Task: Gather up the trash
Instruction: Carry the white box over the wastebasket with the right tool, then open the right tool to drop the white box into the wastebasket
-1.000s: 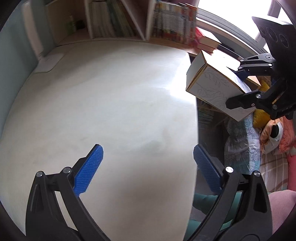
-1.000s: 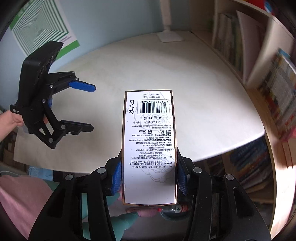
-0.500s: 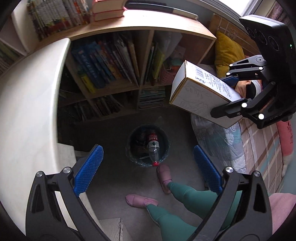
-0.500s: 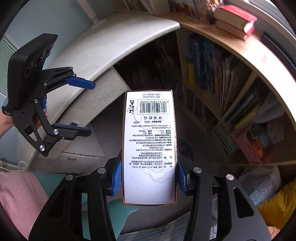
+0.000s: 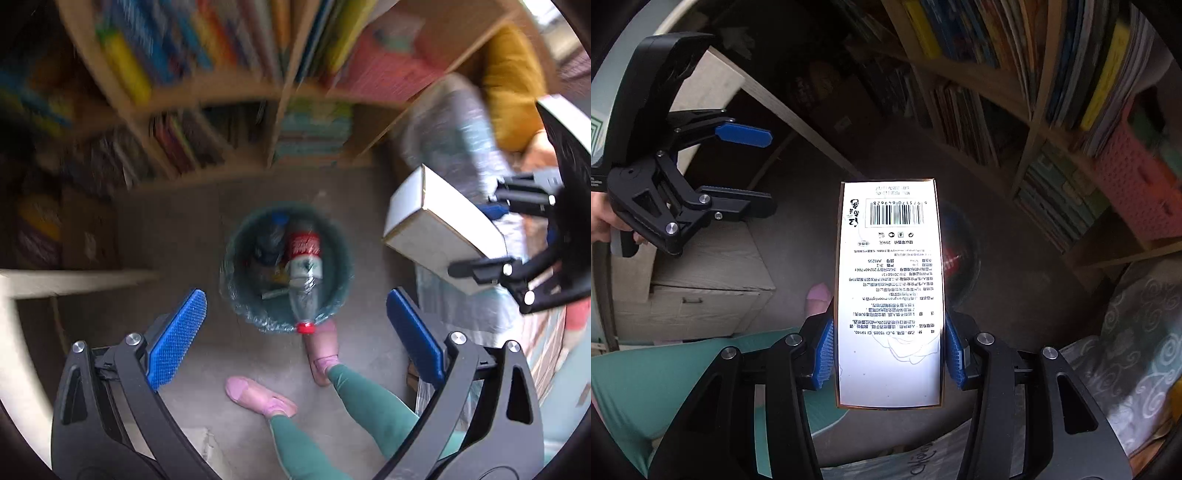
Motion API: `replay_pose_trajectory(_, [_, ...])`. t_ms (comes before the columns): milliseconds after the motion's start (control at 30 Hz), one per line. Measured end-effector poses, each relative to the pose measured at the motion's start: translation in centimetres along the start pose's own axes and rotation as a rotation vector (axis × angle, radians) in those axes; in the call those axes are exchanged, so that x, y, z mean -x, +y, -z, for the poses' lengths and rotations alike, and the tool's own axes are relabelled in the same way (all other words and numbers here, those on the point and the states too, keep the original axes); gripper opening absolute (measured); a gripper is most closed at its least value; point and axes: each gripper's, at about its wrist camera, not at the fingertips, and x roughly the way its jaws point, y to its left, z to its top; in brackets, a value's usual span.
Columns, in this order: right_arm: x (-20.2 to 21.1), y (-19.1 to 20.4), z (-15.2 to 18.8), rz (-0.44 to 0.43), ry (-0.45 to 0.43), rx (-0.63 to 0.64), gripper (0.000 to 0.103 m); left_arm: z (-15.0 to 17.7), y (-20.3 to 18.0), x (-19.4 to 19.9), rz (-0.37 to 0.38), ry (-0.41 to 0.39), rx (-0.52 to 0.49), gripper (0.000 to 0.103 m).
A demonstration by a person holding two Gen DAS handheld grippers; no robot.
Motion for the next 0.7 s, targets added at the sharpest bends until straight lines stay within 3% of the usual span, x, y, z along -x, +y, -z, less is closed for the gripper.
replay_pose_trajectory(200, [-12.4, -2.2, 0.0, -0.019, 0.069, -0.024, 0.049, 1.7, 3.1, -8.6, -0.027, 0.047, 0.039, 0.096])
replay_pose_trajectory(333, [-17.7, -2.2, -1.5, -0.056, 0.081, 0.014, 0.049, 2.9, 4.5, -11.9, -0.055, 0.056, 0.043, 0.096])
replay_pose_trajectory(500, [-21.6, -2.3, -3.2, -0.077, 0.084, 0.043, 0.052, 4.1, 6.2, -14.9, -0.062, 0.074, 0.077, 0.096])
replay_pose_trajectory(533, [-22.0, -2.4, -3.4, -0.067, 0.086, 0.046, 0.057, 4.2, 6.4, -15.3, -0.064, 0.081, 0.079, 0.096])
replay_pose_trajectory(567, [-22.2, -2.5, -3.5, -0.06, 0.087, 0.042, 0.064, 4.4, 6.6, -15.7, -0.063, 0.086, 0.087, 0.096])
replay_pose_trajectory(700, [-21.4, -2.5, -3.7, -0.049, 0.06, 0.049, 0.069, 4.6, 7.4, -16.0, -0.018, 0.081, 0.136, 0.096])
